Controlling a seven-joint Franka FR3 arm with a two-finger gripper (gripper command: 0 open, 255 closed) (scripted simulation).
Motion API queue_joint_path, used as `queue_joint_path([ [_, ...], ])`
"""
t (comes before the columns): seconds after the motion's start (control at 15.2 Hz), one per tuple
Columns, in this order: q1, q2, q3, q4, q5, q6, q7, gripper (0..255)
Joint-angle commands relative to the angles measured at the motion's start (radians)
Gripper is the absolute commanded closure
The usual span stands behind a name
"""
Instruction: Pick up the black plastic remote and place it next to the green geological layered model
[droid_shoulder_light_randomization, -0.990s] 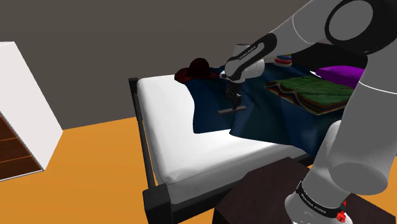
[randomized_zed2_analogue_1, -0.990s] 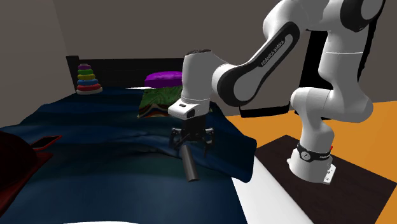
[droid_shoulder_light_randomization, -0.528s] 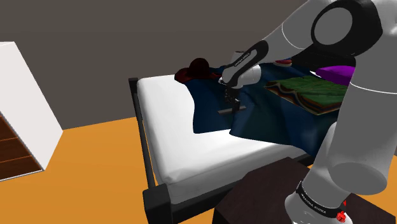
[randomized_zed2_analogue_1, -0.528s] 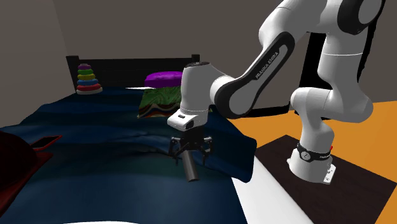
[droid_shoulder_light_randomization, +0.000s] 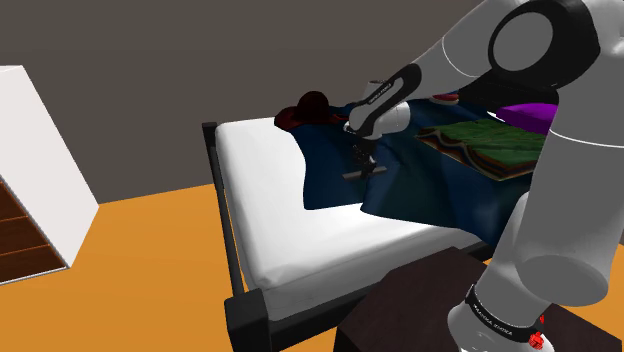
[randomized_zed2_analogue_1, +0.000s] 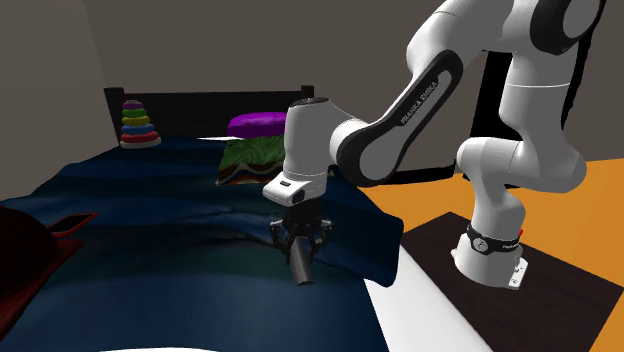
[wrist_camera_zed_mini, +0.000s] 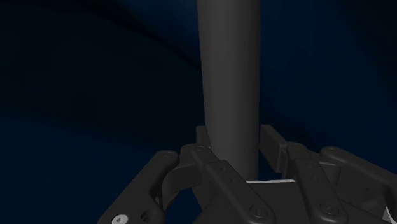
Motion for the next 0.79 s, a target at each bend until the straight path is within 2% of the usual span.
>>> queue_joint_path([
  [0.0,0.0,0.004,0.0,-0.001,0.0,0.01,0.0,255],
  [0.46,0.0,0.004,0.0,-0.001,0.0,0.01,0.0,255],
  [0.73,0.006,-0.037,-0.008,0.014,-0.035,-0.04,0.025,255],
])
